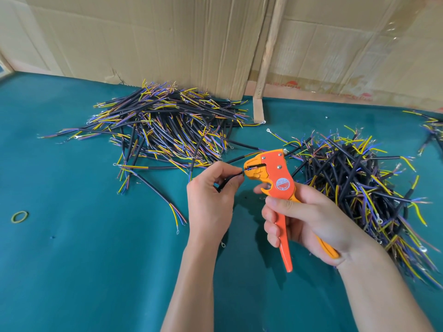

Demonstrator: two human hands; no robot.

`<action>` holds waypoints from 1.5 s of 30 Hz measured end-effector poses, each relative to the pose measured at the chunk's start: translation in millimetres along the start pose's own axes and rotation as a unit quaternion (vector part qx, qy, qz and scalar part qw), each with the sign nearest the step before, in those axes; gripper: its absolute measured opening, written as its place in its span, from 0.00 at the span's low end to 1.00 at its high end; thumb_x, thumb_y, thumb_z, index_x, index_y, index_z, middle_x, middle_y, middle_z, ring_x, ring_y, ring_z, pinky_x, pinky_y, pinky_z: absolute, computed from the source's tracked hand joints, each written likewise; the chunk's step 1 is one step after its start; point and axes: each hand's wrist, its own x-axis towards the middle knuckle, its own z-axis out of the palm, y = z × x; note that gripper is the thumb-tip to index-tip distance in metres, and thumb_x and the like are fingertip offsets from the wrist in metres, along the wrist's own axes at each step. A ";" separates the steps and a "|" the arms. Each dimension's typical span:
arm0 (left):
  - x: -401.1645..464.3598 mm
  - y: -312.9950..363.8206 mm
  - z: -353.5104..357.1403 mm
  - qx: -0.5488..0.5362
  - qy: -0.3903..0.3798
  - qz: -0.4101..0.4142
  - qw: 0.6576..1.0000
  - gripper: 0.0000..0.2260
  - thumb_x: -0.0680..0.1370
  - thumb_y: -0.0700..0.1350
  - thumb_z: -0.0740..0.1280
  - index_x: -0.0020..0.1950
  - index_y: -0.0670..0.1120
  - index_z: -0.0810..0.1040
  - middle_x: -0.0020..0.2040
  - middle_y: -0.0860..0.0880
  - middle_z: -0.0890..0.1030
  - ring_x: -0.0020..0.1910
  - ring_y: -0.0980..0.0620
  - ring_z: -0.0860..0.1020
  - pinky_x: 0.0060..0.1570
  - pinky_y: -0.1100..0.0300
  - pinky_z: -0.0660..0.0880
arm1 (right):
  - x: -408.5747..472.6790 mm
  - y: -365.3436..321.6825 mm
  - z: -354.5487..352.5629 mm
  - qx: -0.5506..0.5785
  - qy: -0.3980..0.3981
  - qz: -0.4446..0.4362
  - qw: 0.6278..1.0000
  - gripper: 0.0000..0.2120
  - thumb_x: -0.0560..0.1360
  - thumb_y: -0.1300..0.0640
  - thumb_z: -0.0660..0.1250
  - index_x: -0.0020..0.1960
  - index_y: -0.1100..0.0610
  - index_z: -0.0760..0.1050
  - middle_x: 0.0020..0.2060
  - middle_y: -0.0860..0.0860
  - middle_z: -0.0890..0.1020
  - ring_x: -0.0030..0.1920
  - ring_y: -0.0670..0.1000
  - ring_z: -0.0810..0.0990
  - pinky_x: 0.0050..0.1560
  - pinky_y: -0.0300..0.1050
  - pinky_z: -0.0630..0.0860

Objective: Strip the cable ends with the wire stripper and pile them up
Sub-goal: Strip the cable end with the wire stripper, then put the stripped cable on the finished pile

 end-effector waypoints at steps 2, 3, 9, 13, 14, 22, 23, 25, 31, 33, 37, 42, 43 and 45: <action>0.3 -0.1 0.0 0.000 0.001 0.002 1.000 0.09 0.74 0.35 0.75 0.42 0.50 0.83 0.35 0.61 0.81 0.36 0.60 0.75 0.39 0.71 0.69 | 0.0 0.4 -0.2 -0.001 -0.001 0.000 1.000 0.18 0.73 0.60 0.73 0.61 0.65 0.78 0.37 0.60 0.75 0.33 0.58 0.74 0.33 0.52 0.76; 0.2 -0.3 0.0 0.001 0.001 0.002 1.000 0.09 0.74 0.35 0.75 0.42 0.50 0.83 0.34 0.61 0.80 0.36 0.60 0.75 0.39 0.71 0.68 | 0.0 0.8 -0.4 -0.001 -0.001 -0.001 1.000 0.19 0.73 0.60 0.73 0.61 0.65 0.78 0.36 0.60 0.75 0.33 0.58 0.74 0.33 0.52 0.76; 1.1 0.1 -0.2 -0.001 0.003 0.004 1.000 0.08 0.74 0.35 0.75 0.42 0.48 0.84 0.35 0.59 0.81 0.35 0.60 0.75 0.39 0.70 0.68 | 1.4 1.8 0.8 0.002 0.002 -0.004 1.000 0.17 0.73 0.60 0.73 0.59 0.66 0.79 0.36 0.60 0.74 0.32 0.57 0.73 0.31 0.51 0.75; 1.3 -1.2 0.1 -0.001 0.010 -0.001 1.000 0.07 0.74 0.36 0.75 0.43 0.47 0.84 0.35 0.61 0.81 0.35 0.58 0.75 0.38 0.68 0.69 | 4.5 3.3 4.0 0.035 -0.004 0.004 0.999 0.20 0.72 0.60 0.74 0.60 0.67 0.76 0.34 0.58 0.71 0.29 0.55 0.70 0.29 0.49 0.70; 1.8 -1.5 0.3 -0.004 0.014 -0.004 1.000 0.06 0.74 0.36 0.75 0.42 0.47 0.84 0.35 0.60 0.82 0.35 0.57 0.76 0.38 0.67 0.70 | 6.0 4.1 5.7 0.043 -0.003 0.002 0.999 0.19 0.72 0.59 0.74 0.60 0.67 0.77 0.34 0.57 0.70 0.28 0.54 0.69 0.28 0.47 0.69; 2.1 -2.8 1.2 -0.027 0.034 -0.025 0.999 0.05 0.73 0.35 0.75 0.43 0.45 0.85 0.37 0.57 0.84 0.36 0.60 0.80 0.41 0.73 0.72 | 12.3 13.9 12.8 0.041 0.027 -0.014 0.999 0.17 0.72 0.54 0.75 0.57 0.63 0.82 0.29 0.52 0.67 0.21 0.47 0.64 0.21 0.37 0.64; 2.0 -2.9 1.1 -0.030 0.032 -0.028 0.999 0.05 0.73 0.35 0.75 0.43 0.45 0.85 0.38 0.57 0.84 0.37 0.60 0.80 0.41 0.72 0.72 | 11.9 13.6 11.7 0.043 0.020 -0.011 0.999 0.17 0.72 0.54 0.75 0.56 0.64 0.82 0.30 0.53 0.68 0.22 0.48 0.65 0.21 0.38 0.65; 2.0 -2.6 2.5 -0.030 0.027 -0.035 0.999 0.06 0.74 0.35 0.75 0.44 0.45 0.84 0.38 0.57 0.84 0.37 0.59 0.81 0.42 0.71 0.73 | 12.0 13.6 10.1 0.054 0.010 -0.009 0.998 0.14 0.72 0.57 0.74 0.55 0.64 0.82 0.31 0.55 0.72 0.24 0.51 0.69 0.24 0.42 0.69; 0.5 -3.0 4.0 -0.046 0.046 -0.054 0.996 0.07 0.76 0.36 0.72 0.45 0.49 0.83 0.37 0.55 0.83 0.38 0.55 0.80 0.45 0.63 0.76 | 17.1 16.2 -1.9 0.113 0.059 -0.012 0.992 0.19 0.69 0.63 0.72 0.58 0.67 0.79 0.43 0.65 0.81 0.38 0.60 0.81 0.41 0.56 0.82; -0.5 -1.2 6.1 -0.066 0.046 -0.063 0.995 0.07 0.78 0.38 0.71 0.47 0.50 0.84 0.32 0.55 0.78 0.34 0.54 0.75 0.40 0.62 0.73 | 18.0 16.3 -3.4 0.132 0.072 -0.011 0.989 0.21 0.68 0.62 0.73 0.59 0.68 0.78 0.43 0.65 0.82 0.38 0.60 0.82 0.42 0.56 0.82; -6.9 7.5 8.4 -0.078 0.028 -0.038 0.996 0.06 0.79 0.45 0.68 0.49 0.55 0.85 0.30 0.56 0.65 0.32 0.55 0.64 0.34 0.60 0.64 | 18.7 17.9 -1.9 0.132 0.085 -0.009 0.988 0.23 0.68 0.61 0.73 0.61 0.69 0.77 0.45 0.66 0.82 0.39 0.61 0.82 0.43 0.56 0.82; -8.9 24.7 2.3 -0.056 0.062 -0.027 0.996 0.05 0.77 0.47 0.70 0.41 0.52 0.83 0.28 0.56 0.64 0.30 0.56 0.63 0.32 0.61 0.62 | 16.1 18.6 -1.5 0.117 0.073 -0.008 0.990 0.22 0.68 0.66 0.75 0.61 0.69 0.79 0.47 0.67 0.82 0.40 0.61 0.82 0.45 0.57 0.82; -5.8 30.7 0.8 -0.050 0.070 -0.019 0.996 0.08 0.77 0.45 0.71 0.38 0.51 0.81 0.27 0.57 0.64 0.29 0.57 0.62 0.31 0.62 0.62 | 15.4 19.2 -0.8 0.121 0.057 -0.005 0.991 0.22 0.67 0.66 0.76 0.60 0.69 0.79 0.47 0.67 0.82 0.40 0.62 0.82 0.45 0.58 0.82; 6.4 44.2 4.5 -0.039 0.073 0.001 0.997 0.11 0.77 0.43 0.72 0.34 0.49 0.79 0.24 0.57 0.65 0.27 0.58 0.62 0.30 0.64 0.61 | 14.5 18.8 4.5 0.124 0.033 0.013 0.992 0.19 0.66 0.64 0.78 0.56 0.68 0.82 0.46 0.66 0.82 0.39 0.62 0.82 0.45 0.58 0.82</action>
